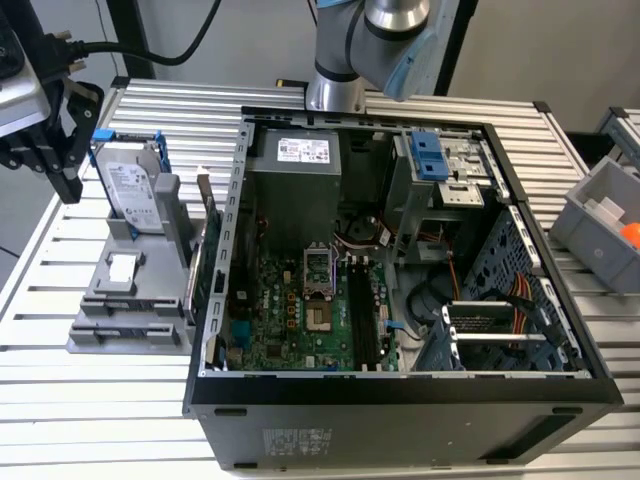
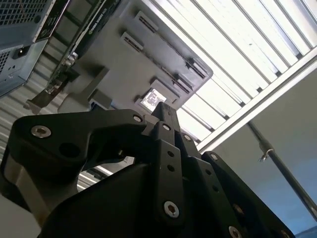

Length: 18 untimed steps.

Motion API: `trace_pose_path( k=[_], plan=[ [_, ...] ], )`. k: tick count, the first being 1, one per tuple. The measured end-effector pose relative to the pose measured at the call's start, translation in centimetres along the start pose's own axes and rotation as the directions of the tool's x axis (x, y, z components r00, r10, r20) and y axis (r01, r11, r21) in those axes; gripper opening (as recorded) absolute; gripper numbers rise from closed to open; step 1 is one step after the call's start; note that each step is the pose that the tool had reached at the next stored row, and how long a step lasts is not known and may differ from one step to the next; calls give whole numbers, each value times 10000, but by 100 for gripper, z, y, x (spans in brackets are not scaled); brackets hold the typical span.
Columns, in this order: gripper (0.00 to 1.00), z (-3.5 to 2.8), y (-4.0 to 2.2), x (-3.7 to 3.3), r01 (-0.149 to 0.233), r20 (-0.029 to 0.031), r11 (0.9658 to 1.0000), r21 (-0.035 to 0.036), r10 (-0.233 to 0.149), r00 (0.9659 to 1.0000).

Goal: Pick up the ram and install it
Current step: 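Pick up the ram and move it above insertion slot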

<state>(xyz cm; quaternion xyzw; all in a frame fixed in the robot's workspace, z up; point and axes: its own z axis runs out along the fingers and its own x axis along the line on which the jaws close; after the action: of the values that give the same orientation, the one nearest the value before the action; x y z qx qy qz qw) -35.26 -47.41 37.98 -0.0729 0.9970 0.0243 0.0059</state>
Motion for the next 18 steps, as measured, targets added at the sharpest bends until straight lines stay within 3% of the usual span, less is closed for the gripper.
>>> trace_pose_path(
  k=[9,18],
  plan=[
    [0,1,0,0,631,-28,9980,-11,-631,9980],
    [0,1,0,0,1608,-73,9870,-31,-1608,9870]
  ],
)
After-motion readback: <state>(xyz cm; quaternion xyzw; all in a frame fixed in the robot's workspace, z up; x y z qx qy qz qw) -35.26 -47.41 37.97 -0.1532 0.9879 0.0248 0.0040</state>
